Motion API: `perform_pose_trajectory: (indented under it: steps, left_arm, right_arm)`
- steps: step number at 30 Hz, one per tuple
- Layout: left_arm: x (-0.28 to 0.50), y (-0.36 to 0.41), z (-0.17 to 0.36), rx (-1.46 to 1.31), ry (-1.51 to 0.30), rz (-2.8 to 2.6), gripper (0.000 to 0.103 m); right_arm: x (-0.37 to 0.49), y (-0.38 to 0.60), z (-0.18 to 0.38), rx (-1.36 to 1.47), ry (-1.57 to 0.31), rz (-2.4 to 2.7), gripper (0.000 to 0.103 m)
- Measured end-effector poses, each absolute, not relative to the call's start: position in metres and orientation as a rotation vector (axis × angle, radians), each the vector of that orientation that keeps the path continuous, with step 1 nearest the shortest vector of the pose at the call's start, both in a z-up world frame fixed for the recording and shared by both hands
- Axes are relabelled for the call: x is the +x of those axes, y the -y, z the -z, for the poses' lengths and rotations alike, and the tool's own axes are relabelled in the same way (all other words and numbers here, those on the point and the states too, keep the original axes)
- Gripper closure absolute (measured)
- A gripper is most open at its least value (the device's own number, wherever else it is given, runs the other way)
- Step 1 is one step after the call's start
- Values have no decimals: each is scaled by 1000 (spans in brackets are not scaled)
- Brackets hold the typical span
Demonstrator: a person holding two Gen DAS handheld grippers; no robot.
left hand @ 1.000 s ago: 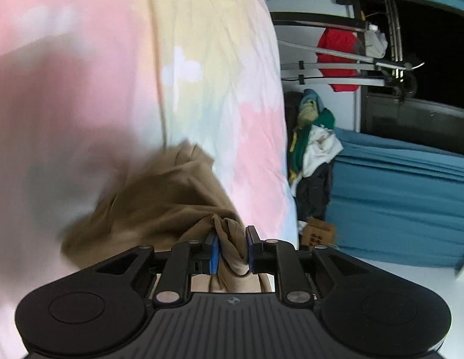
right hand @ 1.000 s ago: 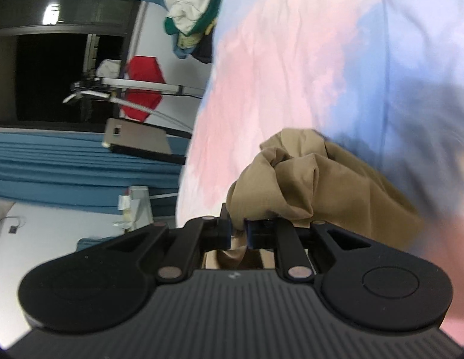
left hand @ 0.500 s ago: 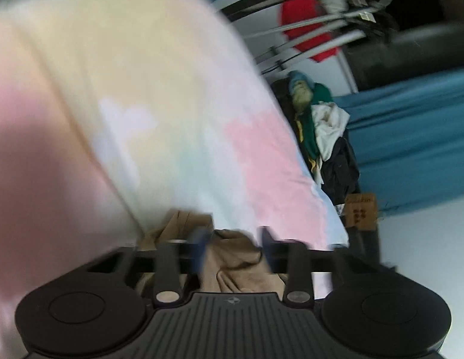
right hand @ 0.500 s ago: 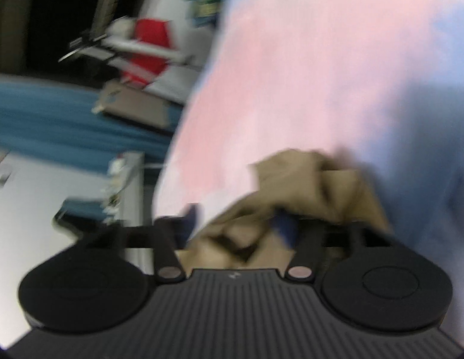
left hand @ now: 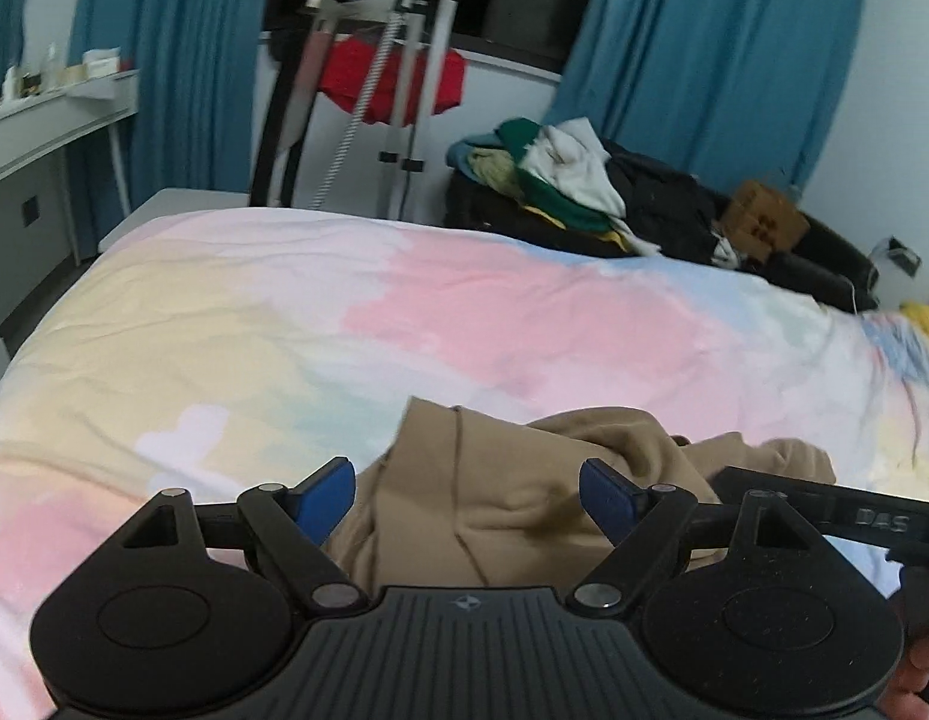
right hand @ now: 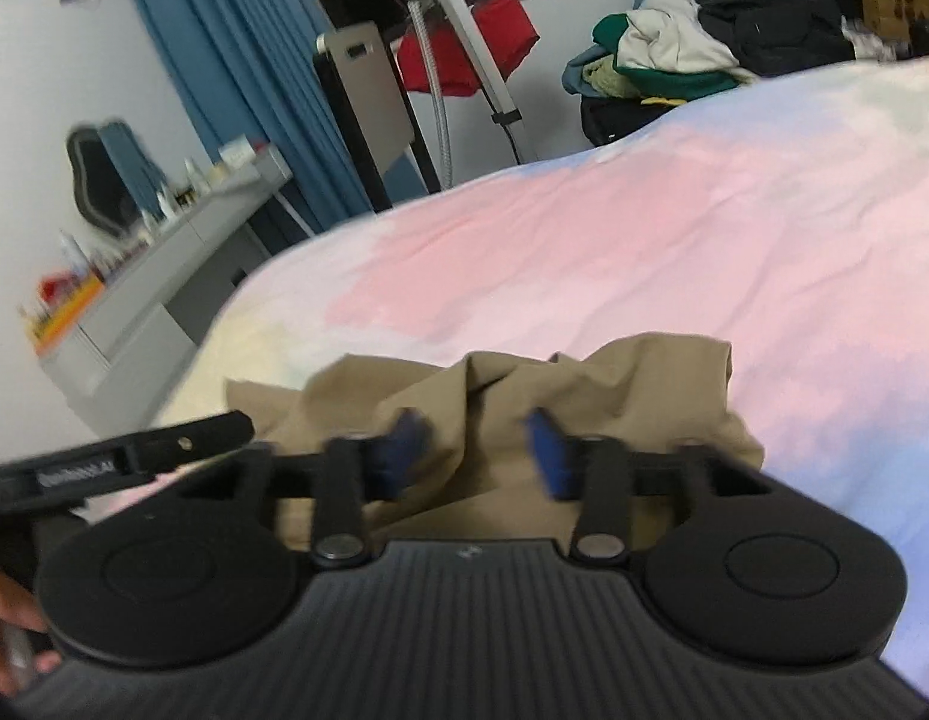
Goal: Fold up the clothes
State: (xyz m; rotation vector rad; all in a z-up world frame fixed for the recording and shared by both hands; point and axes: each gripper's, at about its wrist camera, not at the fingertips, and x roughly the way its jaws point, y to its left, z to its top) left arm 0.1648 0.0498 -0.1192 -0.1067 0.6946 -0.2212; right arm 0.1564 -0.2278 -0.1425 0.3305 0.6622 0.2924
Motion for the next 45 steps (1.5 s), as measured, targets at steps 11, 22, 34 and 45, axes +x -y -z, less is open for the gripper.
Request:
perform_pose_trajectory:
  steps: [11, 22, 34, 45]
  left_arm:
    - [219, -78, 175, -266, -833, 133, 18]
    - [212, -81, 141, -244, -718, 277, 24]
    - [243, -110, 175, -529, -843, 273, 87]
    - [236, -116, 159, -457, -752, 165, 97]
  right_arm:
    - [199, 224, 175, 240, -690, -194, 73]
    - [169, 253, 145, 358, -636, -151, 51]
    - [187, 297, 180, 514, -721, -48, 43]
    - [183, 287, 165, 417, -633, -59, 88]
